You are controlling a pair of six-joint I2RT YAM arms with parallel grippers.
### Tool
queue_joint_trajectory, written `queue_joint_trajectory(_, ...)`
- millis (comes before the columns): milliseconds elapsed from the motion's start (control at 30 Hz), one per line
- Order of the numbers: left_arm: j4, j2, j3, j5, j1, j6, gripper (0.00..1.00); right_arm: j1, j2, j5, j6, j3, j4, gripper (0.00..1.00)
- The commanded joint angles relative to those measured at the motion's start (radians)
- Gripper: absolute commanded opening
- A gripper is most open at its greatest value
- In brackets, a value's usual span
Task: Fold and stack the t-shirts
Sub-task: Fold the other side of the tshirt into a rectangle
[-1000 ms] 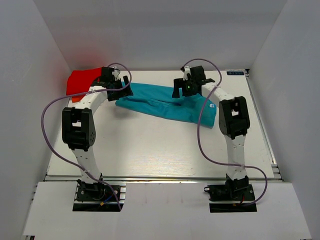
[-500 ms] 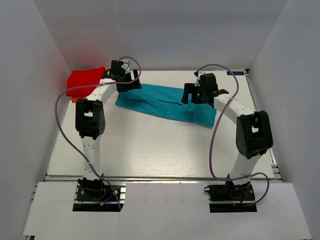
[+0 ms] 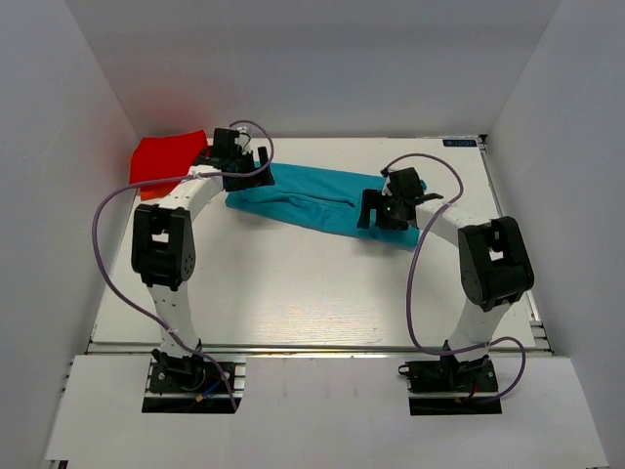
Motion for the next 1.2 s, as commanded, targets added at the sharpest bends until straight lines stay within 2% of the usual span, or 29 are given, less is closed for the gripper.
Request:
queue_joint_trajectory(0,0.021,-0.082,-0.044,-0.021,0.001,-0.001,1.00,-0.002,0.025,0.010,0.010,0.001,0.031,0.90)
queue_joint_trajectory(233,-0.017,-0.047,-0.016,-0.157,0.001,-0.033,1.00,-0.008,0.049,0.070,0.008,-0.006,0.014,0.90)
queue_joint_trajectory(433,-0.005,0.025,0.008,-0.211,0.024,-0.005,1.00,-0.010,0.074,0.091,-0.007,0.007,-0.010,0.90)
queue_joint_trajectory(533,-0.025,0.065,0.048,-0.165,0.024,0.019,0.88,-0.010,0.080,0.096,-0.013,0.013,-0.016,0.90)
queue_joint_trajectory(567,-0.025,0.079,0.048,-0.165,0.024,0.019,0.80,-0.011,0.080,0.096,-0.013,0.020,-0.018,0.90)
queue_joint_trajectory(667,-0.015,0.090,0.038,-0.165,0.024,0.019,0.71,-0.013,0.086,0.096,-0.013,0.029,-0.021,0.90)
queue_joint_trajectory(700,0.008,0.090,0.025,-0.165,0.024,0.019,0.64,-0.011,0.089,0.096,-0.018,0.029,-0.021,0.90)
queue_joint_trajectory(800,0.021,0.111,0.025,-0.165,0.024,0.019,0.56,-0.014,0.092,0.096,-0.015,0.032,-0.024,0.90)
queue_joint_trajectory(933,0.010,0.145,0.066,-0.165,0.024,0.019,0.39,-0.013,0.094,0.096,-0.022,0.030,-0.024,0.90)
queue_joint_trajectory(1000,0.010,0.145,0.067,-0.176,0.024,0.019,0.37,-0.014,0.091,0.096,-0.018,0.030,-0.026,0.90)
queue_joint_trajectory(1033,0.019,0.145,0.076,-0.176,0.024,0.019,0.32,-0.016,0.092,0.097,-0.019,0.030,-0.026,0.90)
queue_joint_trajectory(1100,0.032,0.166,0.092,-0.189,0.024,0.029,0.32,-0.016,0.091,0.097,-0.022,0.030,-0.027,0.90)
queue_joint_trajectory(1167,0.007,0.186,0.134,-0.199,0.024,0.029,0.10,-0.017,0.091,0.100,-0.024,0.033,-0.029,0.90)
